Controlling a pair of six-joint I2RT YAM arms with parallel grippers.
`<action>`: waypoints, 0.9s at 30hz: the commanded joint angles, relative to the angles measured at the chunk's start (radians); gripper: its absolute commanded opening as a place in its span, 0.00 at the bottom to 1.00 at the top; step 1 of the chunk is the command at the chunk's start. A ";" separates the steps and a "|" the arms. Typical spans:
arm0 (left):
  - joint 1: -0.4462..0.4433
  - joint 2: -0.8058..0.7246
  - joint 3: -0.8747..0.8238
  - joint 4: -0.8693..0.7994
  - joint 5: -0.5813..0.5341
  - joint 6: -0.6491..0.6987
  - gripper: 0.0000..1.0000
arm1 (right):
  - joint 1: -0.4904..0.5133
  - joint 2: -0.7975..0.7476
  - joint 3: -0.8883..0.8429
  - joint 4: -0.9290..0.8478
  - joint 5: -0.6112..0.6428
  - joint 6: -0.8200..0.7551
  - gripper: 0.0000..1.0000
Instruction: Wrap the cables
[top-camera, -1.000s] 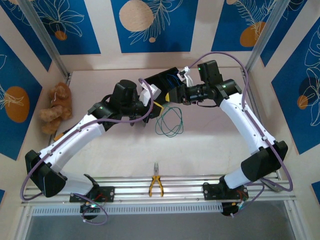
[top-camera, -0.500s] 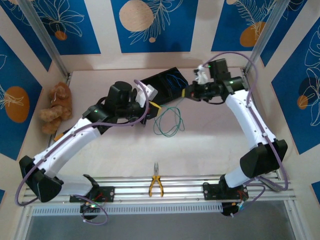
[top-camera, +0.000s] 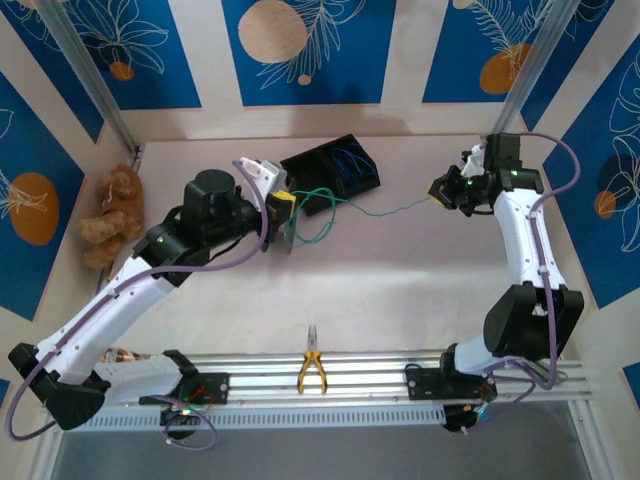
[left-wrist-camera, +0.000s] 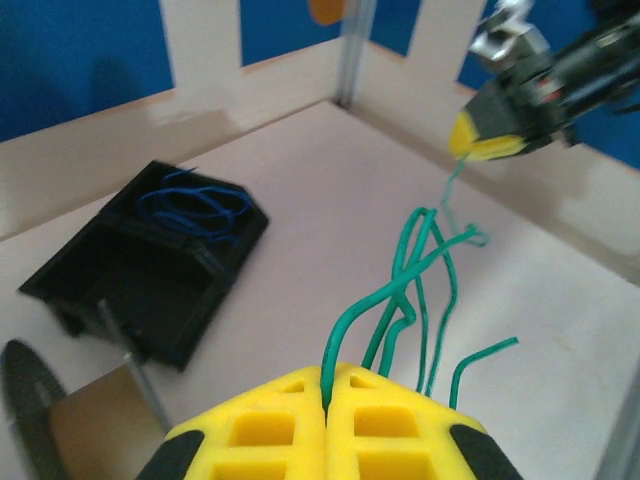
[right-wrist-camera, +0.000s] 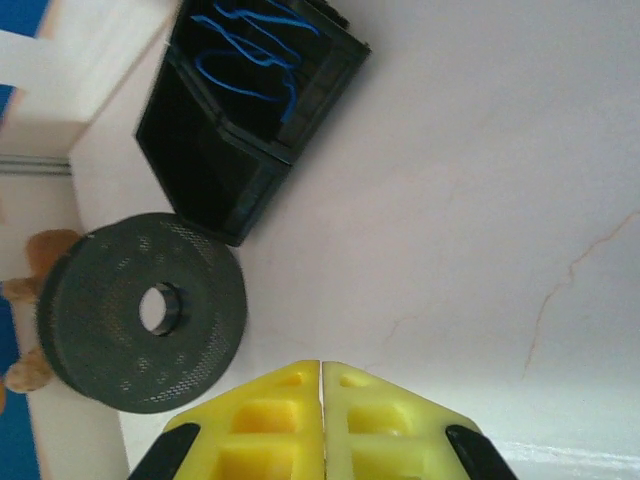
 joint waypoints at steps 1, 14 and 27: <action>-0.004 0.084 0.110 -0.105 -0.089 0.049 0.00 | -0.006 -0.034 -0.011 0.073 -0.166 -0.003 0.17; -0.006 0.322 0.373 -0.276 -0.002 -0.248 0.00 | 0.165 -0.298 -0.018 0.091 -0.353 -0.027 0.51; -0.006 0.348 0.372 -0.242 0.052 -0.465 0.00 | 0.682 -0.139 0.028 0.138 -0.148 0.008 0.33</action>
